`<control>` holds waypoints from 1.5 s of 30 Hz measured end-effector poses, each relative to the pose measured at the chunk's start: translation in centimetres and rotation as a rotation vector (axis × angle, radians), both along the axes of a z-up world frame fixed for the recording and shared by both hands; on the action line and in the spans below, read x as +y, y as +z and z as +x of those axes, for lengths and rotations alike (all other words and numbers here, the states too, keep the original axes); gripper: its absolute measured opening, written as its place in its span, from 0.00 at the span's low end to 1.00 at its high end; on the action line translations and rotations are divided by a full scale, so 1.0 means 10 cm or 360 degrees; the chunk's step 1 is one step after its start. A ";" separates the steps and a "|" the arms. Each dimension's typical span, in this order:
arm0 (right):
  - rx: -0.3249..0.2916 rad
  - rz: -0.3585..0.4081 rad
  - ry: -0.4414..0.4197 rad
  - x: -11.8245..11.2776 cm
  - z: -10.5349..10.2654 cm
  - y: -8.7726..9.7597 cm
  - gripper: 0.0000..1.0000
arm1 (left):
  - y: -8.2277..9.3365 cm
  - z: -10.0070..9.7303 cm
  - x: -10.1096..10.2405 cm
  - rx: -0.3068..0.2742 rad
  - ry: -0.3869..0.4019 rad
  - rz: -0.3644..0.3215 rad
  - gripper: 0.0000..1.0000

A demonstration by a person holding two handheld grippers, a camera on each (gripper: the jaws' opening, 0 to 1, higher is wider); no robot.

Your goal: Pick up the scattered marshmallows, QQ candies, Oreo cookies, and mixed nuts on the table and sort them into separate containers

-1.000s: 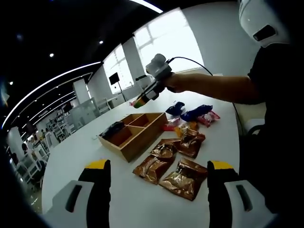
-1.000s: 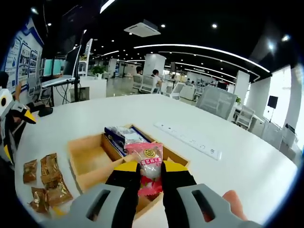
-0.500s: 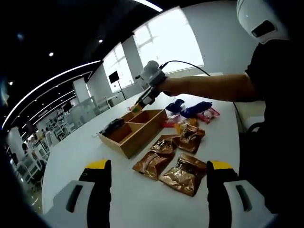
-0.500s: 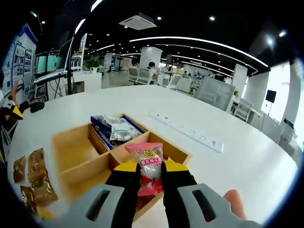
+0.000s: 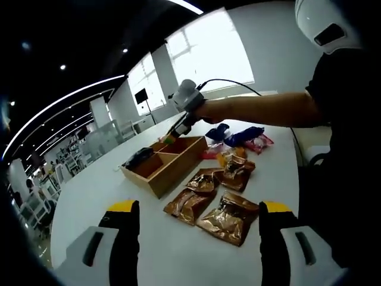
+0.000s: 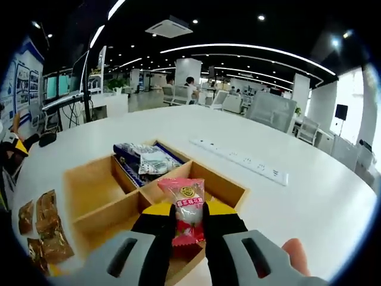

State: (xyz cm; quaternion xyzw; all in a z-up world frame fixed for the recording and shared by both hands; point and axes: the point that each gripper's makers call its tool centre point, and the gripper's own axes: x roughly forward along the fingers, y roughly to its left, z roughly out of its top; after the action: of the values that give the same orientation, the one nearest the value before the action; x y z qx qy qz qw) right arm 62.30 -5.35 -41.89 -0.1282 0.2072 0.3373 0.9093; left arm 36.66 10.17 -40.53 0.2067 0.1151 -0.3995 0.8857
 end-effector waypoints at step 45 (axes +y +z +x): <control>0.0060 0.0194 -0.0055 -0.04 0.01 -0.03 0.25 | -0.06 -0.02 -0.11 0.0027 -0.0023 -0.0003 0.84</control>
State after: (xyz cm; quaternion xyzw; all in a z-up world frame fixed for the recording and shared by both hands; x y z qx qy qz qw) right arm 62.43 -5.80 -42.21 -0.0627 0.2056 0.3359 0.9170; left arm 36.51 9.11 -41.08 0.2032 0.1206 -0.4077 0.8820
